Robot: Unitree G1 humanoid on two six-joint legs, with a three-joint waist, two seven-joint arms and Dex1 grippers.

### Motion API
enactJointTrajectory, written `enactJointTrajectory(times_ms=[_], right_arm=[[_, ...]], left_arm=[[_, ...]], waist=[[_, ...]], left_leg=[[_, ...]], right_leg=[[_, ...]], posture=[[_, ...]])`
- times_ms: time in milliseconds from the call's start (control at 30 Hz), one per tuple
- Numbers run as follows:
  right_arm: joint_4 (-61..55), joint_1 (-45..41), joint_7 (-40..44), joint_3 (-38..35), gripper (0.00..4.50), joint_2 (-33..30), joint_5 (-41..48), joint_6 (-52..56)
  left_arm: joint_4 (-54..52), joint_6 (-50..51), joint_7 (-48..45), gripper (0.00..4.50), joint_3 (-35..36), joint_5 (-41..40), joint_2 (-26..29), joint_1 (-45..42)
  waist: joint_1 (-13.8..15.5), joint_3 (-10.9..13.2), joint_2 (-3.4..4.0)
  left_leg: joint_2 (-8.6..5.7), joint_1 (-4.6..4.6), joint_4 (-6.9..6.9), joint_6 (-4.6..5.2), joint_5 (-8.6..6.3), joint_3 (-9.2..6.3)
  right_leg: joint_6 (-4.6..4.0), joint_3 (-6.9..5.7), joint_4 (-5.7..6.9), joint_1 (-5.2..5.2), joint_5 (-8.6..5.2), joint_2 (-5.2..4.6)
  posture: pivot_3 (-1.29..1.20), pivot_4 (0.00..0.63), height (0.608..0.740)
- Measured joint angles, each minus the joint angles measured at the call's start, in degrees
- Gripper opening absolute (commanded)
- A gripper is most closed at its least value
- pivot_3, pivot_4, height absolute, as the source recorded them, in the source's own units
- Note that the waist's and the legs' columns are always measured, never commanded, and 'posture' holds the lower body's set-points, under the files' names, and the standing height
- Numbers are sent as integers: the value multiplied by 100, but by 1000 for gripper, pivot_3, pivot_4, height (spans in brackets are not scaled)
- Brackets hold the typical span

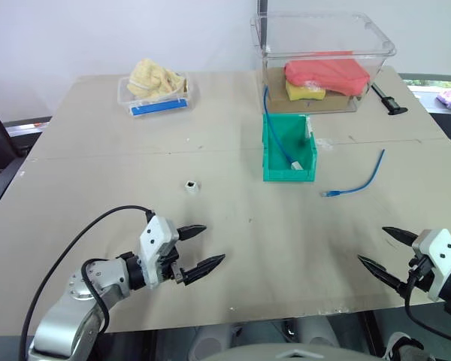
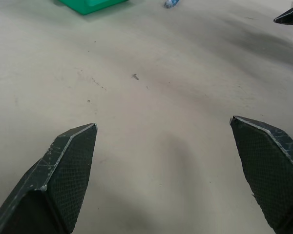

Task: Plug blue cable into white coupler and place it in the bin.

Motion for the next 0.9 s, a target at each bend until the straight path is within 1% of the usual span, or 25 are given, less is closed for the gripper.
enactJointTrajectory(times_ms=[67, 167, 233, 300, 433, 467, 500, 533, 567, 600, 700, 767, 900], right_arm=[[9, -22, -15, 0, 4437, 0, -25, -25], [79, -414, -189, 29, 4437, -48, -169, 42], [92, -796, -257, 170, 4437, -303, -232, 282], [171, -1138, -219, 318, 4437, -569, -316, 420], [754, -2161, 135, 884, 4437, -1114, -408, 626], [980, -2519, 322, 1089, 3925, -1288, -413, 703], [1189, -2816, 491, 1259, 3643, -1396, -422, 741], [1397, -3118, 651, 1444, 3261, -1475, -445, 741], [1556, -3355, 764, 1594, 2727, -1518, -483, 728], [1907, -3835, 926, 1900, 2224, -1522, -599, 703], [2648, -4707, 1247, 2506, 2224, -1502, -928, 526], [3087, -5094, 1418, 2810, 2224, -1453, -1140, 394], [4314, -6014, 1722, 3526, 2224, -1119, -1722, 57]], left_arm=[[1, 43, 2, 4474, -3, -18, 1, -44], [-2, 357, 104, 4474, -2, -286, -29, -471], [-38, 537, 192, 4474, -5, -443, -70, -721], [-46, 566, 165, 4474, -28, -468, -43, -796], [-166, 399, -112, 4474, -238, -308, 166, -785], [-238, 372, -173, 4500, -293, -300, 187, -794], [-293, 344, -203, 4500, -317, -300, 197, -806], [-313, 335, -216, 4500, -334, -299, 212, -829], [-326, 334, -219, 4500, -351, -296, 220, -846], [-366, 341, -209, 4500, -366, -292, 234, -863], [-550, 376, -148, 4500, -434, -306, 237, -934], [-644, 435, -80, 4500, -467, -310, 234, -920], [-821, 520, 85, 4500, -505, -321, 222, -939]], waist=[[5, 0, 0], [26, 2, -2], [9, 2, -2], [3, 3, -2], [-23, 13, 1], [-25, 17, 3], [-28, 19, 3], [-28, 20, 2], [-30, 21, 2], [-41, 25, -2], [-55, 33, -1], [-47, 34, -1], [-69, 36, -2]], left_leg=[[0, 0, 0, 0, 0, 0], [0, 3, 3, 0, 0, 3], [-1, 5, 4, 0, 1, 6], [0, 3, 0, -1, 0, 6], [0, -3, -1, 0, 0, 16], [0, -6, -1, 1, 1, 19], [2, -8, -1, 1, 1, 21], [4, -8, -1, 1, 1, 24], [6, -9, -1, 1, 1, 26], [8, -8, -1, 1, 1, 28], [11, -12, -3, 0, 1, 26], [11, -14, -4, 0, 1, 25], [11, -18, -4, -2, 1, 32]], right_leg=[[0, 0, 0, 0, 0, 0], [0, 0, 1, 2, 1, 0], [0, 1, 3, 2, 1, 1], [-1, 0, 1, 0, 1, 6], [-21, 1, -15, 1, 14, 6], [-21, 0, -25, 2, 15, 6], [-23, -3, -35, 5, 16, 8], [-24, -10, -38, 8, 17, 9], [-27, -11, -39, 8, 19, 10], [-28, -13, -40, 9, 20, 13], [-23, -16, -41, 7, 30, 15], [-16, -18, -44, 7, 36, 16], [-17, -8, -48, 1, 37, 15]], posture=[[0, 150, 740], [0, 150, 740], [0, 150, 740], [0, 150, 740], [0, 150, 740], [0, 150, 740], [0, 150, 740], [0, 150, 740], [0, 150, 740], [0, 150, 740], [0, 150, 740], [0, 150, 740], [0, 150, 740]])
